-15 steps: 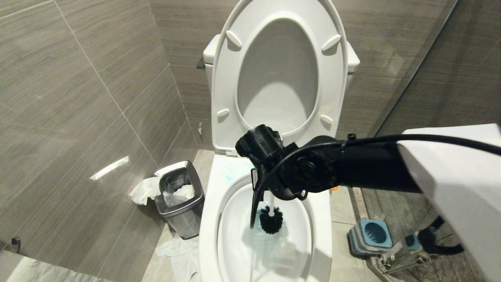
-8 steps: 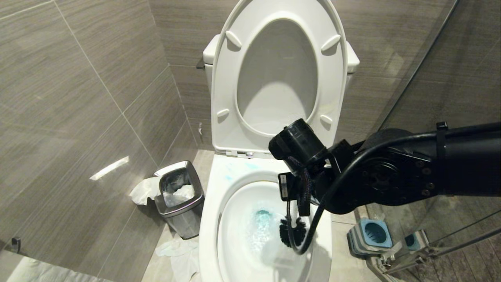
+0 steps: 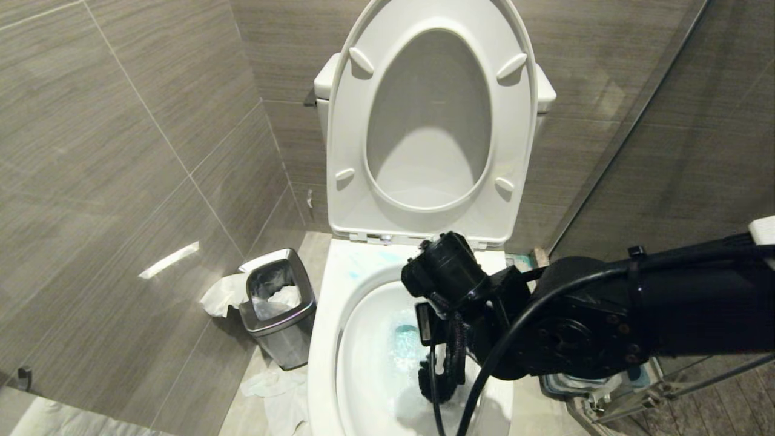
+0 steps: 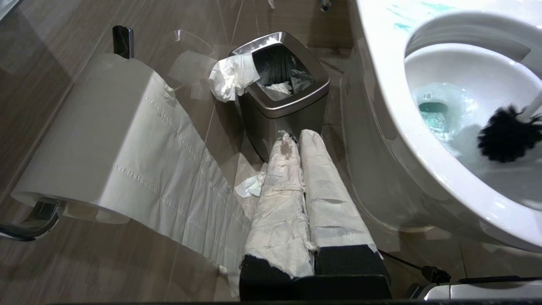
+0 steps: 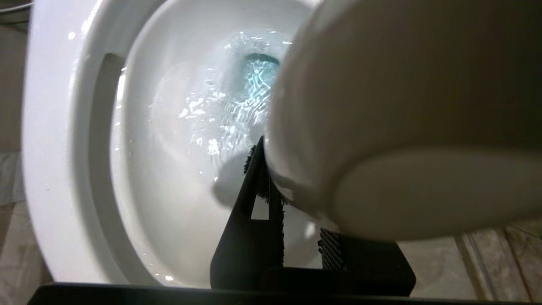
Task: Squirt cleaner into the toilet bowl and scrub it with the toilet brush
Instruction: Scrub the toilet bowl
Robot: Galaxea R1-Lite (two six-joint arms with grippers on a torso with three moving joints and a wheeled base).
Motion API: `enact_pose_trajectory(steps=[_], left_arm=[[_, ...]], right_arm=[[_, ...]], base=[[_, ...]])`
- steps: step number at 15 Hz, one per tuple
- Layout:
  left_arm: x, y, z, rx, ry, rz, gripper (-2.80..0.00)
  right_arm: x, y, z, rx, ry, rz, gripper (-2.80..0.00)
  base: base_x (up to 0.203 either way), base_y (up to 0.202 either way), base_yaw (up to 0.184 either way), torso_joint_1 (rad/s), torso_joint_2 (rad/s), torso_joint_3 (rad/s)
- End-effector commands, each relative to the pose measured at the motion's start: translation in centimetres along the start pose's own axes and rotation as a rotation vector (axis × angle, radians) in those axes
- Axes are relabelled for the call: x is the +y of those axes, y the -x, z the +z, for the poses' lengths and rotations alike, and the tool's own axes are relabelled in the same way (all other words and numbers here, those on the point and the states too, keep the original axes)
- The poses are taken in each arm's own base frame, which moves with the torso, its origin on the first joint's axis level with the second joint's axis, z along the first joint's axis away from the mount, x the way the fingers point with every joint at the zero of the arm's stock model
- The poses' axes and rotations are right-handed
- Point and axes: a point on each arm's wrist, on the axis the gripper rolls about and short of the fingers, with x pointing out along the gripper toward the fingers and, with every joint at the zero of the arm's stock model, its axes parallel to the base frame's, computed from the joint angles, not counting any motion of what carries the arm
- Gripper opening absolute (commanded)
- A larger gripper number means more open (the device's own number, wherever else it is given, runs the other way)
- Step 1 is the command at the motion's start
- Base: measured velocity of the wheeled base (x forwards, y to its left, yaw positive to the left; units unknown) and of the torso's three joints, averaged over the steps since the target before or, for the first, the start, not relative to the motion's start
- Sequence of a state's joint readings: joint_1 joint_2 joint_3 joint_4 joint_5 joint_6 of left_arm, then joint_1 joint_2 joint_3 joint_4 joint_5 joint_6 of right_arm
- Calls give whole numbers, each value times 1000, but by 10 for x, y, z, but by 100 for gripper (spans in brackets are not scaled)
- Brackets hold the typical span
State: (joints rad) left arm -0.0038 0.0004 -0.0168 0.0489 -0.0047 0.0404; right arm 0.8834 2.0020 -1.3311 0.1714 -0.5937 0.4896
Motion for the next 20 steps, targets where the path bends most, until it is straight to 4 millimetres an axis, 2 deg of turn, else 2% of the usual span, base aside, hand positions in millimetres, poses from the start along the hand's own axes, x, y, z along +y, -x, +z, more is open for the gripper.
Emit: enact_pose_trajectory(steps=[1,5,7,10,13,14,17,20], left_arm=[[0,0,0,1,1,-1,-280],[0,0,0,2,7,2,-280],[0,0,0,2,7,2,-280],[0,0,0,2,7,2,-280],[0,0,0,3,6,2,-280],[0,0,0,1,5,2,-280],[0,0,0,1,5,2,-280],[0,0,0,1,4,2,-280]], right_arm=[[22,-8,-17,19,46,22,-280],[48,-19,-5,-25,30,55,-280],[55,-34,5,-49,7,44,-280],[48,-65,19,-70,-36,-15,-280],[24,-82,43,-103,-109,-62,-280],[16,-83,49,-109,-124,-76,-280],[1,-59,61,-106,-122,-73,-280],[4,-44,52,-83,-115,-55,-280]], base=[[0,0,0,0,0,0],[0,0,0,0,0,0],[0,0,0,0,0,0],[0,0,0,0,0,0],[0,0,0,0,0,0],[0,0,0,0,0,0],[0,0,0,0,0,0],[0,0,0,0,0,0]])
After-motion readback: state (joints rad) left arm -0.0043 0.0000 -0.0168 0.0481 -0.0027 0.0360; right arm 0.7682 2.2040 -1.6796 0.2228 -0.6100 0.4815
